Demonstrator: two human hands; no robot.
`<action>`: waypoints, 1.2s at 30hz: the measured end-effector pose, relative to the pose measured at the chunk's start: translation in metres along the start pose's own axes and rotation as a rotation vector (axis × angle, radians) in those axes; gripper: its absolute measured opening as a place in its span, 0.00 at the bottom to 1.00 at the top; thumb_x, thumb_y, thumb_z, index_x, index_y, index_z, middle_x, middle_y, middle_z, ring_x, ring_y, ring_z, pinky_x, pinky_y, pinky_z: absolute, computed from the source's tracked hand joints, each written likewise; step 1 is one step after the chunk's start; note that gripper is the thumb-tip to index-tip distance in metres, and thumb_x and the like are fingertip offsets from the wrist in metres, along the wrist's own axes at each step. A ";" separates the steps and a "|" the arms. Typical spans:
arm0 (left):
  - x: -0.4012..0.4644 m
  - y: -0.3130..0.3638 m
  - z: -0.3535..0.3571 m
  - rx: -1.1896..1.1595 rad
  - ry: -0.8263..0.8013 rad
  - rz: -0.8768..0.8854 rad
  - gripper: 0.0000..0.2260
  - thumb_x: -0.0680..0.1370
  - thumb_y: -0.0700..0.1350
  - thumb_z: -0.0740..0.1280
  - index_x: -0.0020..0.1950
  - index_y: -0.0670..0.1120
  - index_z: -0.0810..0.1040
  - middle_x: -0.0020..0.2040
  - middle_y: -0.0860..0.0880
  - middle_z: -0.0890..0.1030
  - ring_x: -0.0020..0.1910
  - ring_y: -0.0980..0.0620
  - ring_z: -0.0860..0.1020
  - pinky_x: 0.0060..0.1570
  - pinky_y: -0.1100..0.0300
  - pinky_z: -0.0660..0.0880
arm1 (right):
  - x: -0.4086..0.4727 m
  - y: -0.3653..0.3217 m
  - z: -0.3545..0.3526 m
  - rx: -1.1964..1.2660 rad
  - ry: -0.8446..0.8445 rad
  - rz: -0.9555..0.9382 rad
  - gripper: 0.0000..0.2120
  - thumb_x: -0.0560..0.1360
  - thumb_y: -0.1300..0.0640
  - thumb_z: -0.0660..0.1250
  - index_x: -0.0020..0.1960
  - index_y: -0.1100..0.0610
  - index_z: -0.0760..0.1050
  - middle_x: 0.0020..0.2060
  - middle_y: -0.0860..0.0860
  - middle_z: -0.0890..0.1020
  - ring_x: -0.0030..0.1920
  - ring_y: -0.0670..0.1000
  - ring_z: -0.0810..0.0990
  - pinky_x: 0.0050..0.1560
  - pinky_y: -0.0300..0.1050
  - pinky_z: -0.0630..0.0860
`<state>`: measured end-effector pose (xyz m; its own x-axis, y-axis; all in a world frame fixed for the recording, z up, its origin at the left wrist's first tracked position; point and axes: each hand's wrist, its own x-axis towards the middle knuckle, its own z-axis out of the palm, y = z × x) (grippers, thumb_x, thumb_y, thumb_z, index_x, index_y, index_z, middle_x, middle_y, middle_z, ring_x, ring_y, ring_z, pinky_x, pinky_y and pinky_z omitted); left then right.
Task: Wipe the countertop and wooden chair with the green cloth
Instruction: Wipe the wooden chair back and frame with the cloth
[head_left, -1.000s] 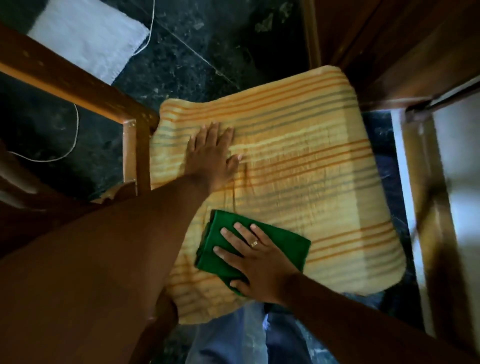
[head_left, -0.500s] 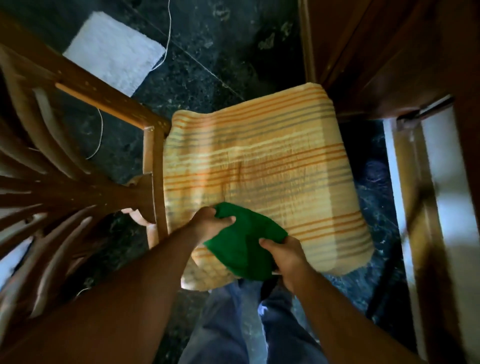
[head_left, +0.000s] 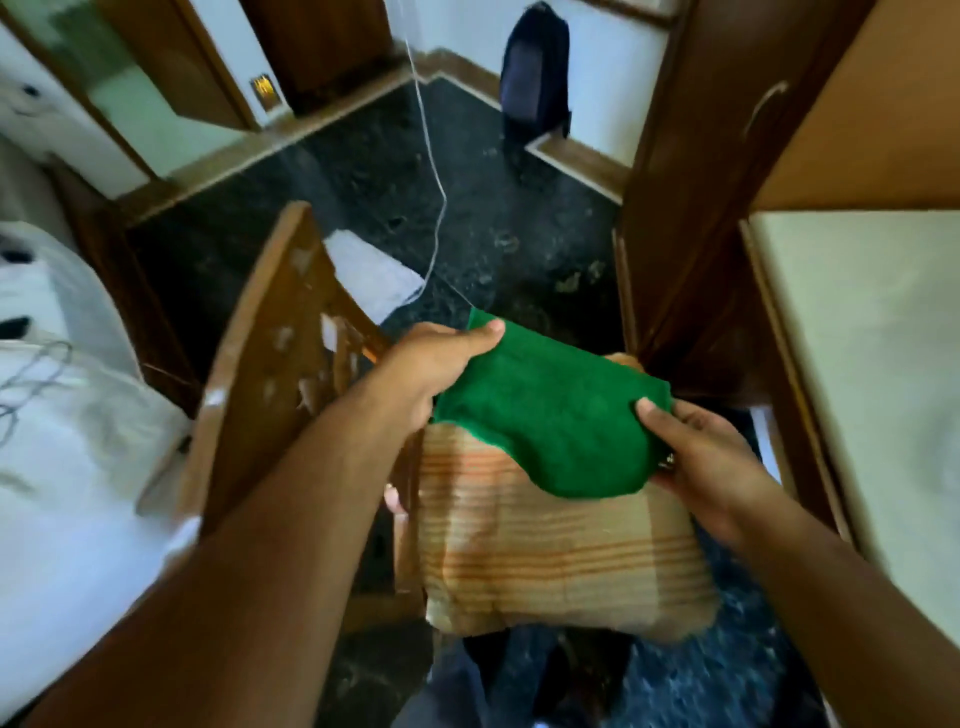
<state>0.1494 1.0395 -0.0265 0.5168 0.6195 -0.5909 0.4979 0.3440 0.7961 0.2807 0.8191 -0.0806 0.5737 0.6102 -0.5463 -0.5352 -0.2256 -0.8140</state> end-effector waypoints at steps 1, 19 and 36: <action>-0.017 0.013 -0.018 0.044 0.027 0.013 0.13 0.76 0.50 0.74 0.49 0.41 0.83 0.48 0.40 0.87 0.43 0.45 0.86 0.48 0.50 0.83 | -0.009 -0.009 0.016 -0.005 -0.020 -0.022 0.11 0.78 0.54 0.67 0.59 0.55 0.80 0.52 0.52 0.87 0.53 0.51 0.85 0.51 0.51 0.79; -0.084 -0.092 -0.313 0.099 -0.038 -0.174 0.13 0.80 0.51 0.67 0.61 0.48 0.80 0.56 0.46 0.86 0.52 0.47 0.85 0.47 0.55 0.80 | -0.073 0.081 0.322 -0.938 0.106 -0.347 0.29 0.82 0.49 0.57 0.78 0.59 0.54 0.77 0.58 0.62 0.73 0.58 0.65 0.69 0.50 0.65; 0.047 -0.010 -0.195 1.502 -0.008 0.856 0.32 0.84 0.60 0.49 0.82 0.46 0.42 0.83 0.40 0.45 0.81 0.41 0.42 0.78 0.42 0.41 | -0.077 0.080 0.374 -1.215 0.037 -0.420 0.41 0.79 0.45 0.61 0.79 0.56 0.40 0.73 0.60 0.69 0.64 0.59 0.76 0.59 0.56 0.77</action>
<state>0.0333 1.2027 -0.0367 0.9612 0.2555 -0.1035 0.2621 -0.9635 0.0551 -0.0380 1.0382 -0.0294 0.5872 0.7856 -0.1947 0.5842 -0.5779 -0.5699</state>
